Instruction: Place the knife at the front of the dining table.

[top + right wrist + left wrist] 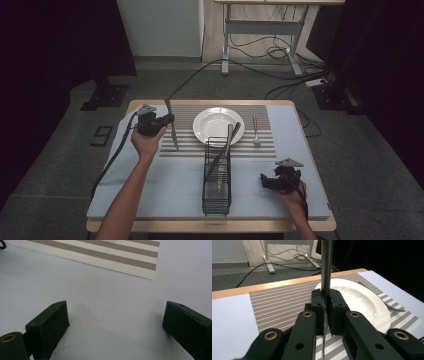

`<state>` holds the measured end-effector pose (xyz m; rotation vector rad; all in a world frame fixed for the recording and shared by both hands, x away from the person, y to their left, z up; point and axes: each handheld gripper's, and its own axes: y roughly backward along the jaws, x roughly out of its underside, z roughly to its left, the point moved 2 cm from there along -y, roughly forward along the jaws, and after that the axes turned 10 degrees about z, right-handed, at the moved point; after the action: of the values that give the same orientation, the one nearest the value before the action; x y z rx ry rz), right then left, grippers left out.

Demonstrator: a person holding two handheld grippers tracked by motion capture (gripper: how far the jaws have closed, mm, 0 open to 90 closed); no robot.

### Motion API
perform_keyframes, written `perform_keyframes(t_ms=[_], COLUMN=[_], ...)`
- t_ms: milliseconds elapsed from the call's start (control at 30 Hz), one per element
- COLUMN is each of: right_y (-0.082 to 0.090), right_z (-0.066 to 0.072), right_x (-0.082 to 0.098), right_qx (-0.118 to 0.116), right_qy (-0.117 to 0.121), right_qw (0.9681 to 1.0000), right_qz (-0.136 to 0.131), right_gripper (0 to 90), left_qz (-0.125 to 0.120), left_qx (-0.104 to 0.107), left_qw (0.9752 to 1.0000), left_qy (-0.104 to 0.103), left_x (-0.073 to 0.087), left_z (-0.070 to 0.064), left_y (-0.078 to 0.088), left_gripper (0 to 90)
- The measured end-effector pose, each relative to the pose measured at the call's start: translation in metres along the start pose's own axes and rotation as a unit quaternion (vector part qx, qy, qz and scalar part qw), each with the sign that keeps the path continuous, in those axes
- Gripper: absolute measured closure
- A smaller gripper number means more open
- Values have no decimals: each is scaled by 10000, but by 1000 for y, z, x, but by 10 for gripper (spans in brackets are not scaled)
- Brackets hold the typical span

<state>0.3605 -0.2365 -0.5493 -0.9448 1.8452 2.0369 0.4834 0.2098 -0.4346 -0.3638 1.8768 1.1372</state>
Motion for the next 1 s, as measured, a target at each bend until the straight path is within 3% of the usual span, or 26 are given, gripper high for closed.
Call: perform_keyframes(t_ms=[433, 867, 1000], right_y=[0, 0, 0], right_z=[0, 0, 0], right_x=[0, 0, 0], right_qx=[1, -4, -3], right_qy=[0, -5, -4], right_qw=[10000, 10000, 10000], right_qz=[0, -7, -4], right_gripper=[64, 64, 64], left_qz=[62, 89, 204], left_qx=[-146, -122, -199], left_qw=[9998, 9996, 9995], left_qy=[-133, 227, 159], left_x=[1, -7, -11], left_z=[-1, 11, 10], left_y=[7, -15, -23], left_gripper=[842, 843, 842])
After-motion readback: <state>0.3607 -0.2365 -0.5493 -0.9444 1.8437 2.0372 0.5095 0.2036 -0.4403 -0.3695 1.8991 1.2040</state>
